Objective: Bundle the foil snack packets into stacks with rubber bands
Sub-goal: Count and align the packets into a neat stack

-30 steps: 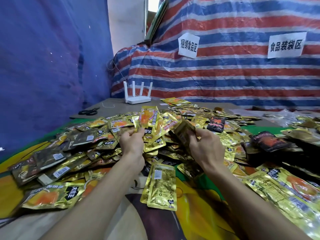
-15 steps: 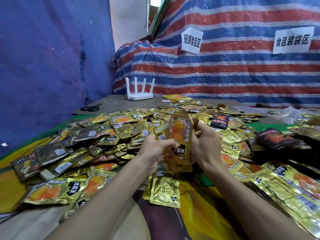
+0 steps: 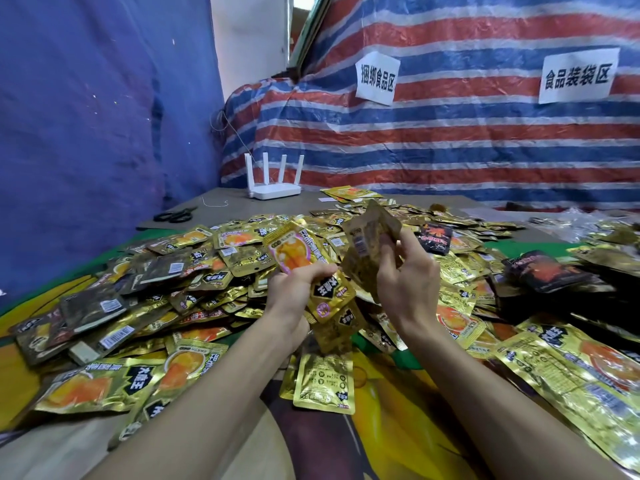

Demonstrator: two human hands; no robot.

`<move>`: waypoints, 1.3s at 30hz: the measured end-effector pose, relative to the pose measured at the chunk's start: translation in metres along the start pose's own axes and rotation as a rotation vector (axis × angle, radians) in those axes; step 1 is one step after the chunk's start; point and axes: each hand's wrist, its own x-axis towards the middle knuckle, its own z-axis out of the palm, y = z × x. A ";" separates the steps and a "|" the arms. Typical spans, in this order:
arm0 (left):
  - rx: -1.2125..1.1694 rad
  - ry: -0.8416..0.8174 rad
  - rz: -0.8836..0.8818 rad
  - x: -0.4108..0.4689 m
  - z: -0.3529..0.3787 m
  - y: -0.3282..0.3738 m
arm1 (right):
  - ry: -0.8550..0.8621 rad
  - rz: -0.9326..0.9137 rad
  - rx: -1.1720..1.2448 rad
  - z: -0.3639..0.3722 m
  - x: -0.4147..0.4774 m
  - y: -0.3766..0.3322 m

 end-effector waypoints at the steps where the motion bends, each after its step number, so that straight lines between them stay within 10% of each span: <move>1: -0.022 -0.005 0.021 0.000 0.000 0.000 | -0.016 0.006 -0.010 0.000 -0.001 0.001; 13: 0.127 0.166 0.194 0.010 -0.001 -0.005 | -0.020 0.163 0.158 -0.004 0.001 0.004; 24: 0.090 -0.091 0.419 -0.005 0.009 -0.009 | -0.406 0.661 0.983 0.017 -0.040 -0.053; 29: 0.145 -0.106 0.452 -0.003 0.007 -0.011 | -0.314 0.779 1.068 0.011 -0.040 -0.049; 34: 0.180 -0.197 0.504 -0.012 0.016 -0.021 | -0.178 0.338 0.761 0.000 -0.032 -0.053; 39: 0.205 -0.411 0.477 -0.019 0.018 -0.024 | -0.458 -0.106 0.731 -0.015 -0.028 -0.040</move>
